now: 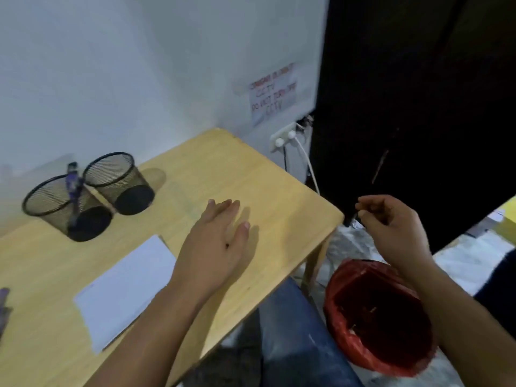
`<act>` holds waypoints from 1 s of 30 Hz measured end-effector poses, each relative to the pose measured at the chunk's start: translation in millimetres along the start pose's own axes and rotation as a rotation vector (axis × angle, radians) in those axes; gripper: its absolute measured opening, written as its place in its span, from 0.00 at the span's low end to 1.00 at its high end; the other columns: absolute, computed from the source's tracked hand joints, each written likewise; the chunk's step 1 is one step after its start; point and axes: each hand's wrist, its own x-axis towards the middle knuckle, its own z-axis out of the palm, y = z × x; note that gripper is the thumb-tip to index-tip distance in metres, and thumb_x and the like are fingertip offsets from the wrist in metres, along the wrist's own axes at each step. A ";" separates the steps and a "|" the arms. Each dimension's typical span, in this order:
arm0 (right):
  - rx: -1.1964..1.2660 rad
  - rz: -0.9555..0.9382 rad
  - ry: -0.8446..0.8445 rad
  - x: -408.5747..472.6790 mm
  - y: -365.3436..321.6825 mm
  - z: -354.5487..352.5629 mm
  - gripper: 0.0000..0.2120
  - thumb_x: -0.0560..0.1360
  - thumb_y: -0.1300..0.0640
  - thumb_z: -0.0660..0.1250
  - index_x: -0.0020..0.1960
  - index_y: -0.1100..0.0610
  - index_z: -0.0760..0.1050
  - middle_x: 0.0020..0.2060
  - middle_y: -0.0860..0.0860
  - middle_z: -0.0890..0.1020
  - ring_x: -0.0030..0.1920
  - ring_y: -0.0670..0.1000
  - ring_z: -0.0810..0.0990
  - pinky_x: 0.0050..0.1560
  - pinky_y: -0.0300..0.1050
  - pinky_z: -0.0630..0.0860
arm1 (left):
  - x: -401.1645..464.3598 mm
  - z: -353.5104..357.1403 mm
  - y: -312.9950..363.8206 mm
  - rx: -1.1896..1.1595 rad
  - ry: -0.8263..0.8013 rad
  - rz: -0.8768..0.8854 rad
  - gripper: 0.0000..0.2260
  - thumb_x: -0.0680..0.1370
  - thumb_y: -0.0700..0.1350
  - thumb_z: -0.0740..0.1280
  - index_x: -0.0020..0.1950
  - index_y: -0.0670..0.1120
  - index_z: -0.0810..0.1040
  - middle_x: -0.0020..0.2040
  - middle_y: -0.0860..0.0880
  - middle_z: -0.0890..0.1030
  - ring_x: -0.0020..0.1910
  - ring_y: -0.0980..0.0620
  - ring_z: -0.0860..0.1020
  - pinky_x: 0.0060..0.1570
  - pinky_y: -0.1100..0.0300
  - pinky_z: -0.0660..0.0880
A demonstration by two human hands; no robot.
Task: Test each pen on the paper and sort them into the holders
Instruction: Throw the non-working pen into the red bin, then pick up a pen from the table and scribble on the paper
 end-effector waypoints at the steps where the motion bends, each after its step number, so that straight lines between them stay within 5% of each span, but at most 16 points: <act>1: -0.011 -0.032 -0.031 1.9 -14.4 7.6 0.09 0.76 0.58 0.69 0.53 0.46 0.79 0.45 0.43 0.84 0.46 0.44 0.82 0.47 0.44 0.78 | -4.9 -10.4 -9.2 0.004 0.039 -0.023 0.21 0.81 0.51 0.62 0.74 0.48 0.70 0.75 0.52 0.68 0.78 0.54 0.55 0.67 0.65 0.56; 4: -0.009 -0.131 -0.133 2.7 -51.0 42.4 0.09 0.76 0.58 0.69 0.51 0.45 0.79 0.45 0.43 0.84 0.47 0.46 0.82 0.48 0.47 0.79 | -22.1 -42.3 -41.1 0.025 0.140 -0.096 0.20 0.81 0.50 0.62 0.73 0.48 0.71 0.73 0.53 0.71 0.77 0.54 0.57 0.65 0.68 0.56; 10: -0.005 -0.270 -0.478 -35.1 -108.9 146.7 0.11 0.76 0.63 0.68 0.46 0.45 0.78 0.45 0.43 0.84 0.44 0.41 0.81 0.39 0.32 0.75 | -71.6 -110.1 -116.9 0.077 0.315 -0.305 0.20 0.82 0.49 0.62 0.73 0.47 0.71 0.72 0.50 0.72 0.73 0.50 0.66 0.67 0.59 0.63; 14: -0.026 -0.322 -0.706 -81.2 -142.1 212.1 0.10 0.75 0.62 0.67 0.47 0.47 0.80 0.45 0.43 0.85 0.45 0.42 0.81 0.43 0.38 0.74 | -112.6 -149.0 -165.6 0.127 0.396 -0.440 0.20 0.80 0.49 0.63 0.72 0.49 0.72 0.70 0.49 0.74 0.67 0.48 0.72 0.65 0.57 0.67; 21: -0.167 -0.563 -1.051 -169.6 -175.0 274.2 0.09 0.74 0.54 0.71 0.52 0.43 0.78 0.45 0.39 0.81 0.48 0.38 0.77 0.45 0.29 0.70 | -143.5 -189.6 -224.1 0.217 0.319 -0.515 0.17 0.81 0.50 0.62 0.69 0.49 0.75 0.67 0.51 0.77 0.66 0.48 0.73 0.61 0.54 0.71; 25: -0.300 -0.676 -1.140 -216.9 -184.2 303.1 0.19 0.71 0.42 0.71 0.61 0.41 0.74 0.52 0.36 0.78 0.50 0.37 0.74 0.49 0.31 0.71 | -145.3 -201.9 -246.1 0.252 0.129 -0.450 0.15 0.81 0.49 0.61 0.66 0.49 0.77 0.63 0.50 0.80 0.62 0.43 0.74 0.56 0.48 0.74; 30: -0.294 -0.720 -1.050 -251.8 -189.4 331.0 0.40 0.62 0.31 0.70 0.70 0.42 0.64 0.59 0.37 0.73 0.60 0.43 0.71 0.61 0.44 0.72 | -140.2 -204.1 -254.6 0.250 0.074 -0.403 0.17 0.79 0.51 0.66 0.68 0.52 0.76 0.58 0.50 0.82 0.62 0.49 0.70 0.57 0.55 0.70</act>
